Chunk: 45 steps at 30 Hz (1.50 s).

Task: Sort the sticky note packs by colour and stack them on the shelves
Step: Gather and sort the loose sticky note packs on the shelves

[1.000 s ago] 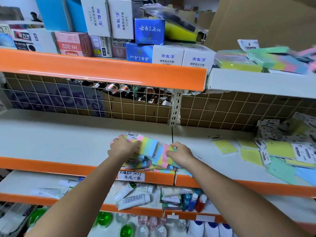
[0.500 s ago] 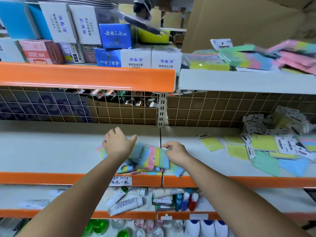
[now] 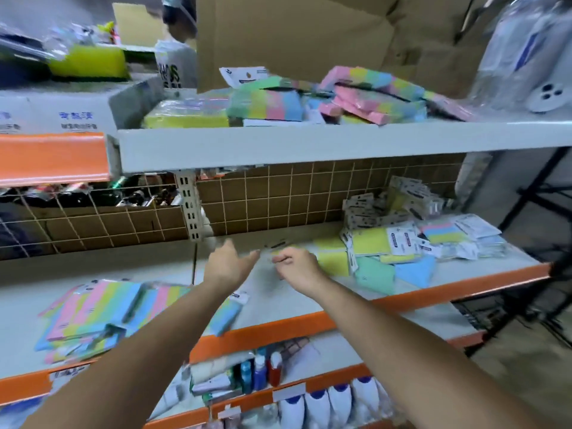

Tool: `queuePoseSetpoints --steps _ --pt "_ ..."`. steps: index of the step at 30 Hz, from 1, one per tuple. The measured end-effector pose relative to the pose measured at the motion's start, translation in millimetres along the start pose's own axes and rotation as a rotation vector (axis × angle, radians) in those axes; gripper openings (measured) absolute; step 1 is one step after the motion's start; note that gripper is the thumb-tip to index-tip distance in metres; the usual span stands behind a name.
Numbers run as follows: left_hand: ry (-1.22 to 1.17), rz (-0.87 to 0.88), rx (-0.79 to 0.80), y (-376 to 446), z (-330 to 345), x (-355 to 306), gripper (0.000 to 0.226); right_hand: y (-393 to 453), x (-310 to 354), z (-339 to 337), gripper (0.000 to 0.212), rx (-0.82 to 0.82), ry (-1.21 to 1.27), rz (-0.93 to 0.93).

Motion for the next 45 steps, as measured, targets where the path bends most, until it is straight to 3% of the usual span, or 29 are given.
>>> queuePoseSetpoints --steps 15,21,26,30,36,40,45 --pt "-0.063 0.107 0.114 -26 143 -196 0.055 83 -117 -185 0.012 -0.159 0.012 0.017" --pt "-0.126 0.197 0.197 -41 192 -267 0.052 104 -166 -266 0.009 -0.395 -0.148 0.097" --pt "-0.090 0.244 0.276 -53 225 -309 0.049 113 -213 -318 0.072 -0.502 -0.453 0.309" --pt "-0.038 0.270 0.273 -54 244 -326 0.044 123 -229 -330 0.095 -0.427 -0.523 0.397" --pt "-0.028 0.294 0.309 -53 261 -340 0.040 140 -234 -327 0.084 -0.323 -0.315 0.433" --pt "-0.034 0.305 0.306 -52 263 -346 0.040 148 -229 -332 0.057 -0.324 -0.227 0.376" --pt "-0.079 0.298 0.304 -49 258 -354 0.040 158 -211 -357 0.052 -0.328 -0.029 0.275"
Point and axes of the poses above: each hand's wrist, its own y-axis towards the middle knuckle, its own z-axis out of the palm, x = y × z, the point moved 4 cm from there along y, towards the middle knuckle, and after that the axes turned 11 degrees about -x, right-handed, at the moved point
